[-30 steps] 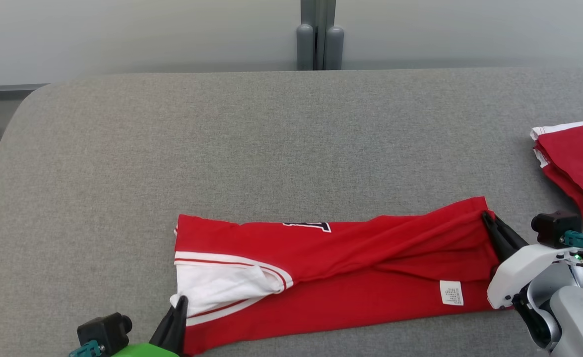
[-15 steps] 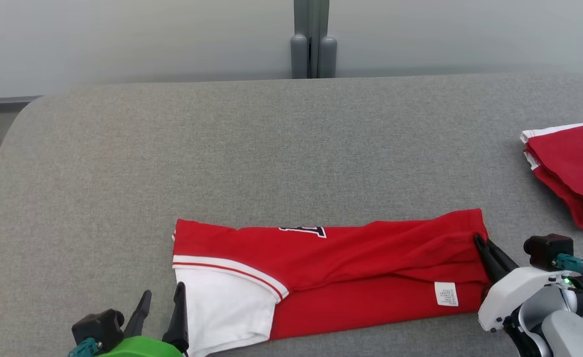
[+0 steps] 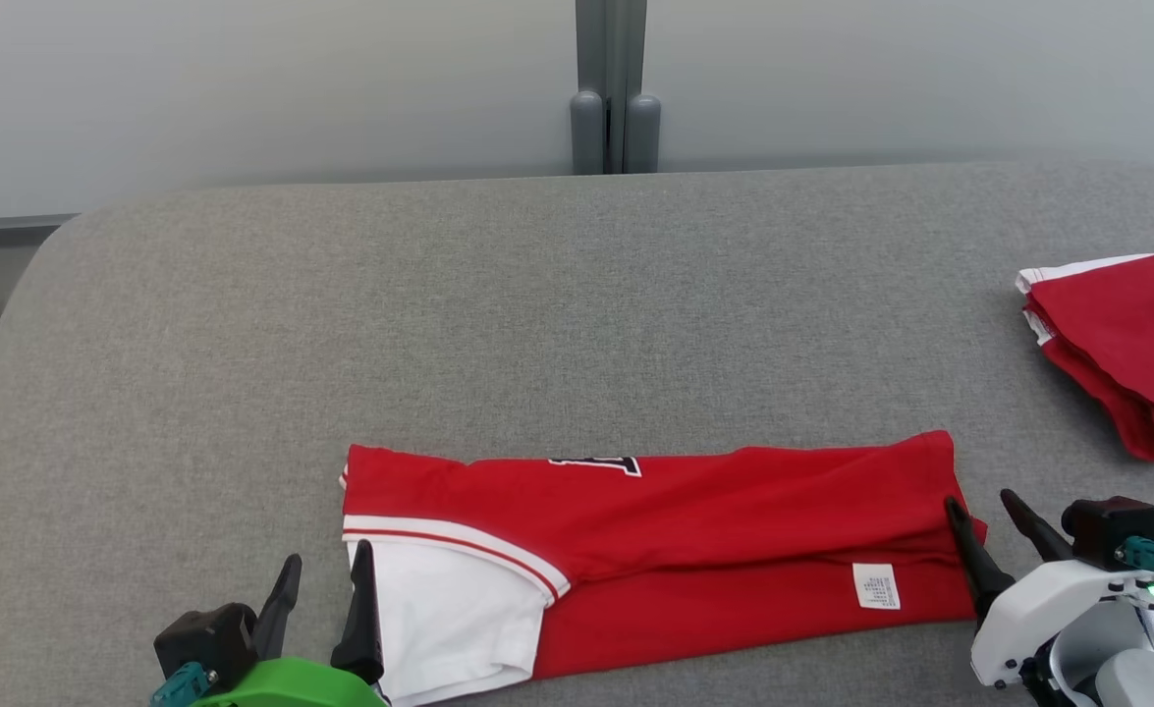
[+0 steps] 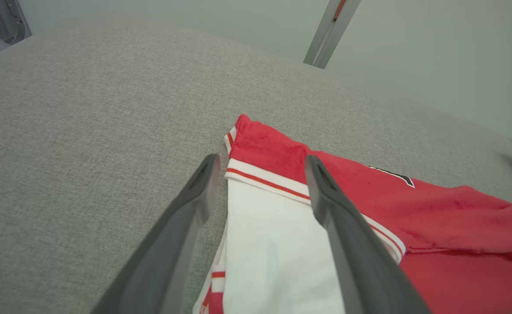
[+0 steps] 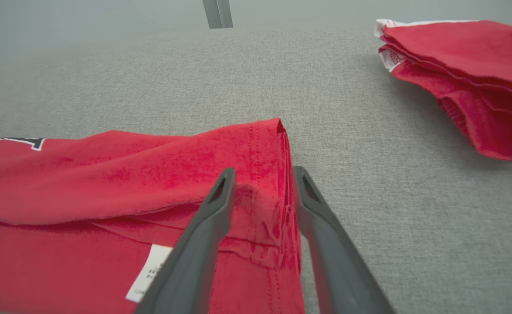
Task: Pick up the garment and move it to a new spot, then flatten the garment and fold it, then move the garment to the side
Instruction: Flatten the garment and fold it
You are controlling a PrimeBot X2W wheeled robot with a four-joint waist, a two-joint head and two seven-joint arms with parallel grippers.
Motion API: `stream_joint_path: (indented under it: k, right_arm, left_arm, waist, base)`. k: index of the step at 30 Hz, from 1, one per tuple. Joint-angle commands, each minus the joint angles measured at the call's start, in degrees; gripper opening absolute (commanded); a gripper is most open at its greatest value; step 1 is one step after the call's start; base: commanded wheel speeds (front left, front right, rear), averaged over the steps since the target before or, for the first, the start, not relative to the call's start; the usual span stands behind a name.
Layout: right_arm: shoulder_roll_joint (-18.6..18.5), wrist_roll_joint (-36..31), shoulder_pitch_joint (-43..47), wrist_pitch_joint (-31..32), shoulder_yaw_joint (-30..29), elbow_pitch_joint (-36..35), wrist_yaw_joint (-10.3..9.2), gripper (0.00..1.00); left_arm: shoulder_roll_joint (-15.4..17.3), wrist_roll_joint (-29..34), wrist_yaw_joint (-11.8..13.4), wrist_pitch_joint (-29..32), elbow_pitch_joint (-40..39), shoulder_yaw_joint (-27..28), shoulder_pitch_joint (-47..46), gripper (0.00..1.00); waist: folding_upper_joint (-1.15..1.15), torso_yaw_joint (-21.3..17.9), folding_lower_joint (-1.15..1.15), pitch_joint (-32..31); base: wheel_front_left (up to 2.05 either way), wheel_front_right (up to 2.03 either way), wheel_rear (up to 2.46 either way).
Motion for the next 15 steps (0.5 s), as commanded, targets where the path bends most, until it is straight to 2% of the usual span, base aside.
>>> stream_joint_path:
  k: [1, 9, 15]
  right_arm:
    - [0.12, -0.48, 0.99, 0.08, -0.67, -0.09, -0.10, 1.00]
    - [0.86, -0.92, 4.02, 1.85, -6.31, -2.45, -0.10, 1.00]
    - [1.46, -2.86, 2.10, 6.53, -10.41, -5.91, -0.10, 1.00]
  left_arm:
    - [0.19, 0.28, 0.17, -0.06, -0.17, -0.01, -0.73, 1.00]
    - [0.77, 1.40, 1.07, -1.15, -1.03, 0.03, -1.46, 1.00]
    - [0.97, 2.35, 1.47, -1.60, -1.17, -0.30, -2.51, 1.00]
  waist:
    - [0.00, -0.10, 0.00, -0.13]
    - [0.00, 0.04, 0.00, -0.50]
    - [0.00, 0.16, 0.00, -0.78]
  base:
    - [0.00, 0.00, 0.00]
    - [0.00, 0.00, 0.00]
    - [0.00, 0.00, 0.00]
